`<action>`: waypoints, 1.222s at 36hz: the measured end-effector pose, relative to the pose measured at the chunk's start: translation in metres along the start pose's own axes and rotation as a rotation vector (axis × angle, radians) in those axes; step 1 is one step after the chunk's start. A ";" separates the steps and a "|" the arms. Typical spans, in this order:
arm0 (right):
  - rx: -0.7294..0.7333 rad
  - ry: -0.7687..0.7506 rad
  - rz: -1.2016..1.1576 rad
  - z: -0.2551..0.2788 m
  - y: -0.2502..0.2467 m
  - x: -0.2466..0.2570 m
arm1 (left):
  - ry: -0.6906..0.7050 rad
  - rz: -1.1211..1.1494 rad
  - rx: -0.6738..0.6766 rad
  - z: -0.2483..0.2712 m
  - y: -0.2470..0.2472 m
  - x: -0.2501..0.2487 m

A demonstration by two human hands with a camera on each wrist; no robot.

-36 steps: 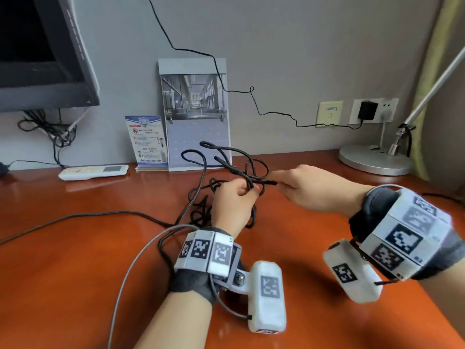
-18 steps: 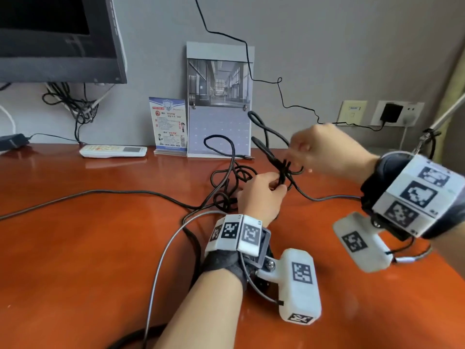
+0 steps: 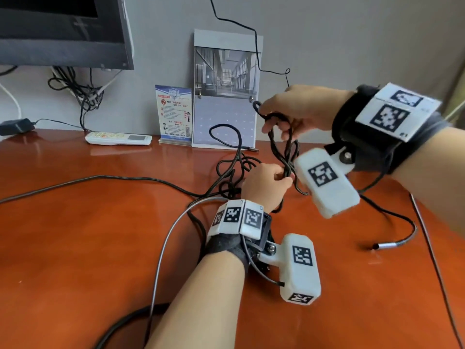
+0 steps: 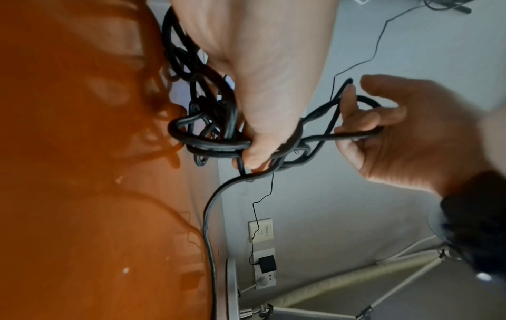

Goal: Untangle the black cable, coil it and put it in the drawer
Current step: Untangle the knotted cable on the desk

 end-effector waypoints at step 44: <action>0.133 -0.110 -0.630 0.050 -0.046 -0.032 | -0.218 -0.031 -0.067 0.000 -0.016 0.013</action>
Point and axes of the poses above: each hand's wrist, its own z-axis away from the middle knuckle, its own y-axis out of the palm, x = y × z, the point moved 2 cm from there along -z, towards the middle knuckle, and after that the axes turned 10 degrees about x, right-handed, at the moved point
